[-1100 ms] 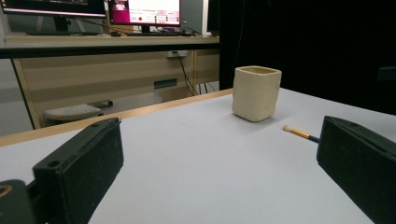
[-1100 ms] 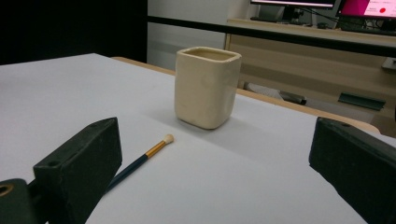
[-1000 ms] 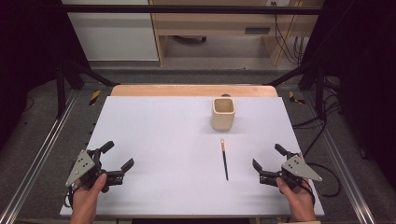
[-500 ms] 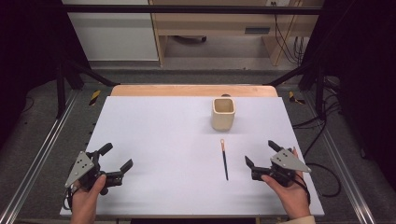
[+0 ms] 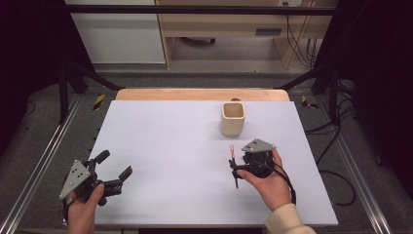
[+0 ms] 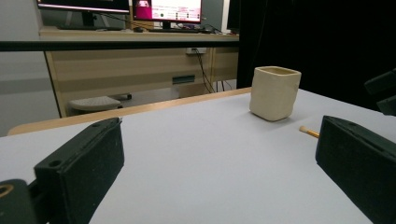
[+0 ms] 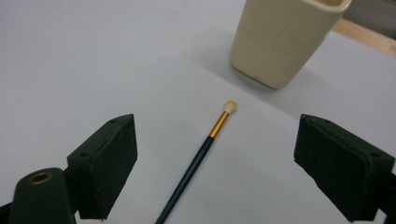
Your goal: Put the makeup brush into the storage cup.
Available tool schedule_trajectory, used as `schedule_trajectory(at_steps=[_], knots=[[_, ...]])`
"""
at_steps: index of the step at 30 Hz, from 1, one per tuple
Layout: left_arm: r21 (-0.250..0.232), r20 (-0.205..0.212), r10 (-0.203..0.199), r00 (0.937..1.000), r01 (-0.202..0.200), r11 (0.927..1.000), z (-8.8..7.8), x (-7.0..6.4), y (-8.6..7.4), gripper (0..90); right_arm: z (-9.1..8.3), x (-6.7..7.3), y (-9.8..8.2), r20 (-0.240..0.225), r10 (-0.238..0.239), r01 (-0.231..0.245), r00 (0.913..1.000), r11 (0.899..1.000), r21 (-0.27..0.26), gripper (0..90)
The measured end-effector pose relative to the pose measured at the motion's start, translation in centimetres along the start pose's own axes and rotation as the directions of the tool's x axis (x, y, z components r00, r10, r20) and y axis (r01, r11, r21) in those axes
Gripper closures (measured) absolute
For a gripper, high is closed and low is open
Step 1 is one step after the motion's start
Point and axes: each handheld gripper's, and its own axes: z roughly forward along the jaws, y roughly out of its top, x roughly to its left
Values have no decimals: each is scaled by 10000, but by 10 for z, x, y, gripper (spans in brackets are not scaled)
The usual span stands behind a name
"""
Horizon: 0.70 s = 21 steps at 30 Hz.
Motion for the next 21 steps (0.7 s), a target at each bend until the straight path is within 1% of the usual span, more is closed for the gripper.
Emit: schedule_trajectory(at_steps=[1, 2, 3, 4, 5, 6, 8, 10, 11, 12, 15, 17, 19, 21], knots=[[25, -119, -65, 9999, 65, 10000, -2, 1, 0, 5, 3, 3, 1, 94, 38, -39, 9999, 9998, 201, 151], [25, -119, -65, 9999, 65, 10000, -2, 1, 0, 6, 3, 3, 1, 94, 38, -39, 9999, 9998, 201, 151], [101, -212, -105, 9997, 107, 9999, -3, 3, 0, 7, 9, 6, 3, 345, 168, -190, 9993, 9977, 649, 156], [101, -212, -105, 9997, 107, 9999, -3, 3, 0, 8, 9, 6, 3, 345, 168, -190, 9993, 9977, 649, 156], [158, -300, -157, 9994, 162, 9997, -4, 5, 0, 8, 10, 7, 4, 409, 186, -214, 9990, 9974, 687, 157], [148, -336, -238, 9992, 243, 9996, -5, 6, -1, 9, 15, 8, 4, 670, 438, -509, 9968, 9929, 1079, 160], [160, -372, -255, 9990, 261, 9995, -5, 8, -1, 9, 16, 8, 4, 741, 468, -549, 9962, 9922, 1118, 166], [176, -455, -187, 9988, 195, 9997, -6, 10, 0, 9, 21, 9, 5, 873, 754, -876, 9933, 9856, 1445, 173], [201, -529, -181, 9984, 192, 9996, -6, 12, -1, 9, 22, 9, 5, 924, 757, -896, 9928, 9836, 1567, 171], [187, -596, -257, 9979, 269, 9995, -7, 12, -1, 9, 23, 10, 6, 951, 745, -893, 9927, 9826, 1627, 169], [165, -669, -306, 9973, 318, 9994, -8, 13, -1, 9, 24, 12, 9, 980, 725, -905, 9925, 9768, 1940, 165], [149, -750, -291, 9968, 303, 9994, -9, 14, -1, 9, 24, 13, 10, 989, 743, -930, 9923, 9753, 2006, 164], [221, -806, -267, 9964, 286, 9993, -9, 14, -2, 9, 26, 16, 14, 851, 819, -982, 9930, 9726, 2107, 163], [281, -819, -226, 9964, 250, 9993, -9, 14, -2, 9, 27, 18, 17, 927, 689, -882, 9933, 9707, 2233, 171]])
